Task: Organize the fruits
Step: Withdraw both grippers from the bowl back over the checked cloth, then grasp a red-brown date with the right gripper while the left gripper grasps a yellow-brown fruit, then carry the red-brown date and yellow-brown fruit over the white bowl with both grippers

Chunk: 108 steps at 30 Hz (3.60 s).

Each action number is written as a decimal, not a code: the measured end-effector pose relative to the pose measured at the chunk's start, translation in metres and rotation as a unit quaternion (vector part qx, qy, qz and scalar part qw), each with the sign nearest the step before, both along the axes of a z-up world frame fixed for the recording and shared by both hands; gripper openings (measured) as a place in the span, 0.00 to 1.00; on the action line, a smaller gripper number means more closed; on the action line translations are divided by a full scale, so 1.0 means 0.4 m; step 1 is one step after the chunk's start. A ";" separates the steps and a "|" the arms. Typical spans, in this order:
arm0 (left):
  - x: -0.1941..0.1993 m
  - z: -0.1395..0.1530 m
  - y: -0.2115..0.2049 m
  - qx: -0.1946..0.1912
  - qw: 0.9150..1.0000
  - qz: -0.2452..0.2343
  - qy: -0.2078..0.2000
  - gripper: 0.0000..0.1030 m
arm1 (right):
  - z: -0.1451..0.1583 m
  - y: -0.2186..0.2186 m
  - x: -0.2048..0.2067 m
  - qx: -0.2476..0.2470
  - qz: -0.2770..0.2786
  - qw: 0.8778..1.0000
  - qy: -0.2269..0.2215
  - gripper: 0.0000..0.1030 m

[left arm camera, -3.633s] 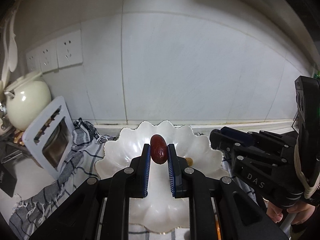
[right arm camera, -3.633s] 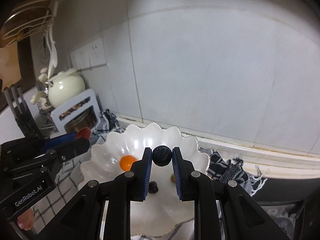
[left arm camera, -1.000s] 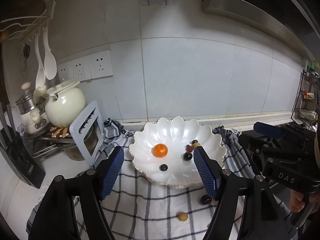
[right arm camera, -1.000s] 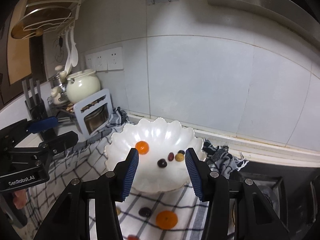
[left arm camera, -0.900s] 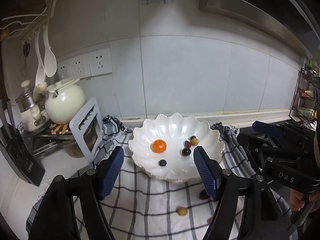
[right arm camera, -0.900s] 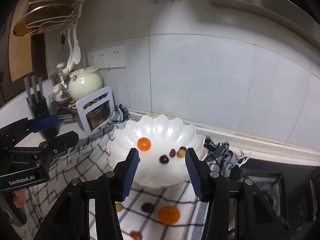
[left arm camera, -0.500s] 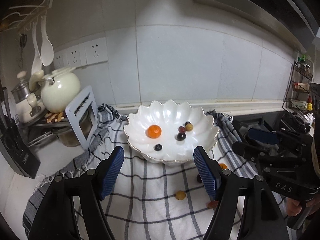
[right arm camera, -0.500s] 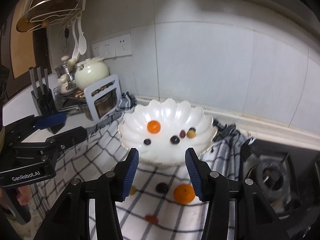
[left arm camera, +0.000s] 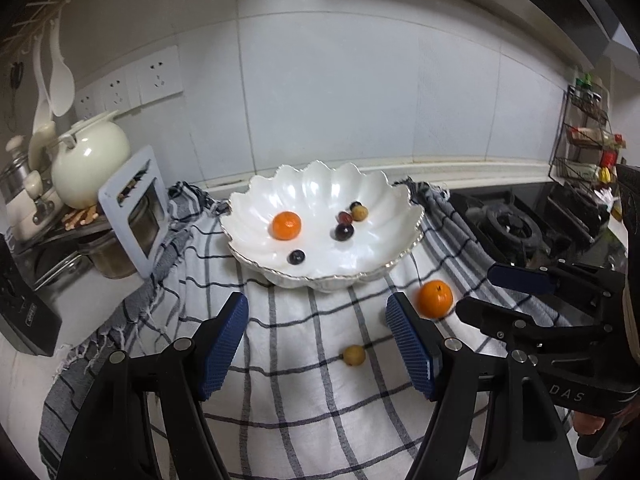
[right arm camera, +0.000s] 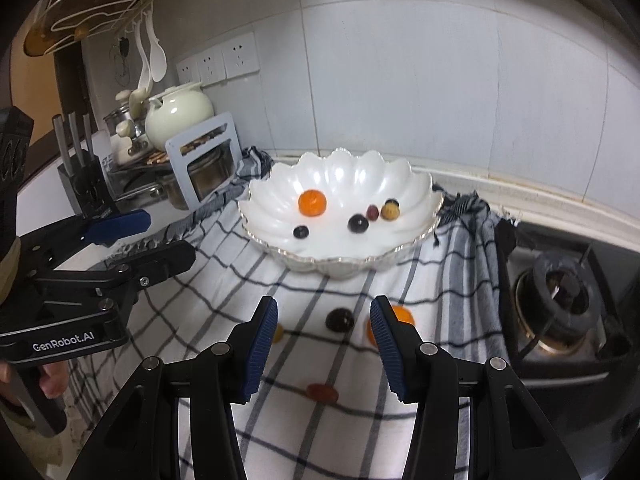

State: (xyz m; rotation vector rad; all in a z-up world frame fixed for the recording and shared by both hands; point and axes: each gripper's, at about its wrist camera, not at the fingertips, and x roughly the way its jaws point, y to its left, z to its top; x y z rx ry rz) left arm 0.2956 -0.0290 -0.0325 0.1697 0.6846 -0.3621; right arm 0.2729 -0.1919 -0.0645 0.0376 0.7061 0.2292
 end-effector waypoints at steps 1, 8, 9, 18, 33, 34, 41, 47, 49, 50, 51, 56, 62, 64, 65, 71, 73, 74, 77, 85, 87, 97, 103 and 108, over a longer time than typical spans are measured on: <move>-0.001 -0.005 -0.002 0.002 1.000 -0.003 0.001 0.69 | -0.005 0.002 -0.003 -0.001 0.000 1.000 0.001 0.48; -0.011 -0.050 -0.007 0.018 0.999 -0.028 0.007 0.67 | -0.042 0.018 -0.024 -0.016 -0.002 1.000 0.004 0.48; -0.011 -0.056 -0.007 0.020 0.999 -0.032 0.009 0.65 | -0.044 0.019 -0.025 -0.017 -0.002 1.000 0.004 0.48; -0.018 -0.102 -0.010 0.039 0.998 -0.055 0.012 0.61 | -0.088 0.036 -0.040 -0.022 -0.012 1.000 0.019 0.48; 0.006 -0.198 -0.042 0.068 0.992 -0.103 0.023 0.52 | -0.178 0.041 -0.038 -0.014 -0.036 0.998 0.057 0.48; 0.011 -0.203 -0.044 0.068 0.992 -0.106 0.025 0.52 | -0.182 0.041 -0.036 -0.014 -0.039 0.997 0.059 0.48; 0.044 -0.248 -0.066 0.077 0.989 -0.121 0.041 0.47 | -0.206 0.045 -0.019 -0.009 -0.045 0.997 0.065 0.48; 0.066 -0.276 -0.078 0.076 0.987 -0.127 0.054 0.45 | -0.228 0.047 -0.004 -0.008 -0.044 0.996 0.075 0.45; 0.073 -0.283 -0.080 0.075 0.987 -0.127 0.057 0.44 | -0.235 0.046 0.001 -0.006 -0.044 0.996 0.080 0.43; 0.075 -0.285 -0.082 0.076 0.988 -0.126 0.057 0.44 | -0.238 0.045 0.002 -0.005 -0.044 0.996 0.083 0.43; 0.078 -0.288 -0.084 0.078 0.987 -0.125 0.056 0.44 | -0.242 0.044 0.003 -0.005 -0.045 0.995 0.085 0.42; 0.086 -0.301 -0.093 0.082 0.986 -0.128 0.066 0.39 | -0.255 0.044 0.009 0.000 -0.041 0.995 0.094 0.38; 0.089 -0.309 -0.097 0.079 0.985 -0.128 0.078 0.28 | -0.258 0.041 0.012 0.000 -0.039 0.995 0.093 0.32; 0.085 -0.309 -0.098 0.080 0.985 -0.131 0.078 0.26 | -0.258 0.040 0.012 -0.001 -0.037 0.995 0.093 0.30; 0.085 -0.309 -0.098 0.081 0.985 -0.132 0.078 0.25 | -0.258 0.039 0.013 0.000 -0.037 0.995 0.093 0.29; 0.077 -0.307 -0.100 0.078 0.985 -0.132 0.081 0.23 | -0.256 0.036 0.009 0.003 -0.033 0.995 0.093 0.28; 0.073 -0.303 -0.098 0.074 0.986 -0.129 0.082 0.23 | -0.253 0.036 0.007 0.004 -0.032 0.995 0.092 0.28; 0.071 -0.301 -0.096 0.073 0.986 -0.127 0.082 0.23 | -0.251 0.036 0.006 0.004 -0.031 0.995 0.091 0.28; 0.065 -0.291 -0.089 0.063 0.987 -0.119 0.085 0.23 | -0.242 0.033 0.003 0.006 -0.032 0.996 0.086 0.28; 0.050 -0.249 -0.074 0.036 0.992 -0.091 0.080 0.23 | -0.206 0.023 0.003 0.005 -0.032 0.997 0.067 0.28; 0.047 -0.237 -0.070 0.029 0.993 -0.085 0.077 0.23 | -0.195 0.019 0.003 0.005 -0.032 0.998 0.061 0.28; 0.029 -0.156 -0.060 0.005 0.997 -0.062 0.045 0.23 | -0.118 0.008 0.000 -0.002 -0.030 0.999 0.019 0.28; 0.019 -0.102 -0.058 -0.009 0.998 -0.052 0.020 0.23 | -0.055 0.001 -0.002 -0.004 -0.025 1.000 -0.016 0.28; 0.012 -0.061 -0.059 -0.020 0.999 -0.040 0.001 0.23 | -0.009 -0.005 -0.002 -0.003 -0.024 0.999 -0.044 0.28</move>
